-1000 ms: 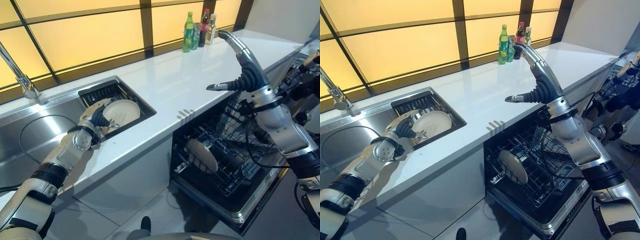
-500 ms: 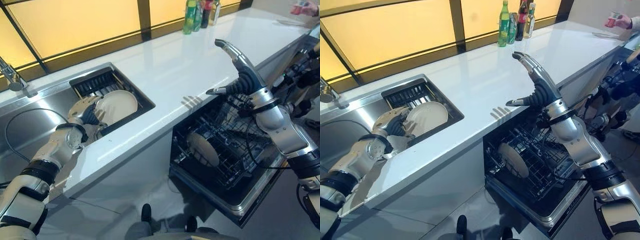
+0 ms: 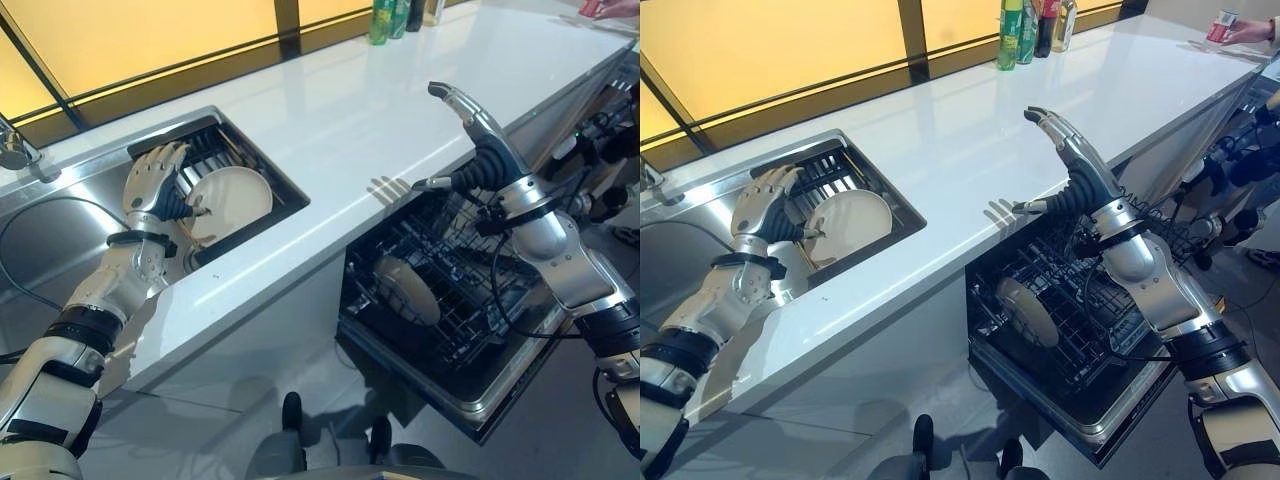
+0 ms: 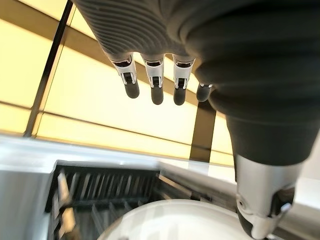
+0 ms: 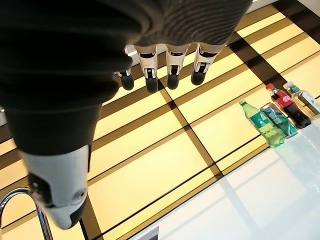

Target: Pick up plates and place into dishwasher.

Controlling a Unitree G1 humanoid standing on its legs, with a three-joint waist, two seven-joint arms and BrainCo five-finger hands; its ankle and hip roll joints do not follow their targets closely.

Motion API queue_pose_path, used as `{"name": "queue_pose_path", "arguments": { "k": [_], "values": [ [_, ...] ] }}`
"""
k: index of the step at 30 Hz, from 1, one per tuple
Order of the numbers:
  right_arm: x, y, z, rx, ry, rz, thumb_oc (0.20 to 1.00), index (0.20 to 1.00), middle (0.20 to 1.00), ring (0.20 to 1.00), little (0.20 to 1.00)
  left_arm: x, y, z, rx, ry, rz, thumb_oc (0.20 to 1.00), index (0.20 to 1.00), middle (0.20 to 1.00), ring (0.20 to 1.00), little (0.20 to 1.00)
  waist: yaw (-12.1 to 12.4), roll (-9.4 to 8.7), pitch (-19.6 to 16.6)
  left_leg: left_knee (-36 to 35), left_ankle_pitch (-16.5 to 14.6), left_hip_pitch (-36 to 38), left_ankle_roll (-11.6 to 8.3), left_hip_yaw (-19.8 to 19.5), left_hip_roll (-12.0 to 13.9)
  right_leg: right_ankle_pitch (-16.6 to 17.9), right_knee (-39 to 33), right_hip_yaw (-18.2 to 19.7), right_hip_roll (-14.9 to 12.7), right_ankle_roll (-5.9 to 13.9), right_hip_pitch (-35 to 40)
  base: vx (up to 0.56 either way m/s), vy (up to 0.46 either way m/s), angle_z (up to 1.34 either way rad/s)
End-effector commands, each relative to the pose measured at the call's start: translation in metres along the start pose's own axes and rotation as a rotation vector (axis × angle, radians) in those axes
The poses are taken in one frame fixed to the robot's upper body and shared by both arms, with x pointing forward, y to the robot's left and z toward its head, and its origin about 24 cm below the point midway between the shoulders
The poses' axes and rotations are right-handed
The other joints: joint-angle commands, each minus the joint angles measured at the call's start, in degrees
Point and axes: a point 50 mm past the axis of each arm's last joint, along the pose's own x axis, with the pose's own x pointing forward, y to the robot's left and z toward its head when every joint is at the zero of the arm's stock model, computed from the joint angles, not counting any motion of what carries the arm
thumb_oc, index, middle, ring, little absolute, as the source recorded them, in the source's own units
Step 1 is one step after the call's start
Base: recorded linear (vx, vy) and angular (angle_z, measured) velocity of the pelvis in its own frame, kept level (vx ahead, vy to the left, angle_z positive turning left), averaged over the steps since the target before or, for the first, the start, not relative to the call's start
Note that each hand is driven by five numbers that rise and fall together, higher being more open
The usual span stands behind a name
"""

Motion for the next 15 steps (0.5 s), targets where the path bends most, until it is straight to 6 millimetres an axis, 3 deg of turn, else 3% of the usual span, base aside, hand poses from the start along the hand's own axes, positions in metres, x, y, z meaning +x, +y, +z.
{"name": "queue_pose_path", "arguments": {
  "k": [1, 9, 15],
  "values": [
    [0.016, -0.018, 0.014, -0.041, -0.082, -0.034, 1.0, 1.0, 1.0, 1.0, 1.0, 0.03, 0.047, -0.01, 0.044, 0.058, 0.195, 1.0, 1.0, 1.0, 1.0, 1.0, -0.8, -1.7, 1.1, 1.5, -12.1, 5.1, 2.63, 3.8, -5.8, -3.0, 2.6, 1.6, -1.7, 3.49, -3.5, 0.01, 0.033, -0.02],
    [0.024, -0.02, 0.015, -0.079, -0.084, 0.008, 1.0, 1.0, 1.0, 1.0, 1.0, 0.049, 0.057, -0.007, -0.001, 0.077, 0.11, 1.0, 1.0, 1.0, 1.0, 1.0, -1.9, -1.46, 2.8, 2.0, -11.8, 3.7, 2.53, 4.4, -5.7, -2.7, 3.0, 2.7, -1.8, 3.67, -5.2, -0.02, 0.05, -0.01],
    [0.031, -0.035, 0.016, -0.156, -0.087, 0.027, 1.0, 1.0, 1.0, 1.0, 1.0, 0.066, 0.082, -0.007, -0.104, 0.088, 0.053, 1.0, 1.0, 1.0, 1.0, 1.0, -2.9, -1.42, 6.1, 1.9, -11.1, 1.4, 2.68, 4.8, -5.8, -1.9, 3.6, 4.1, -1.8, 4.13, -8.3, -0.08, 0.069, -0.08]
  ]
}}
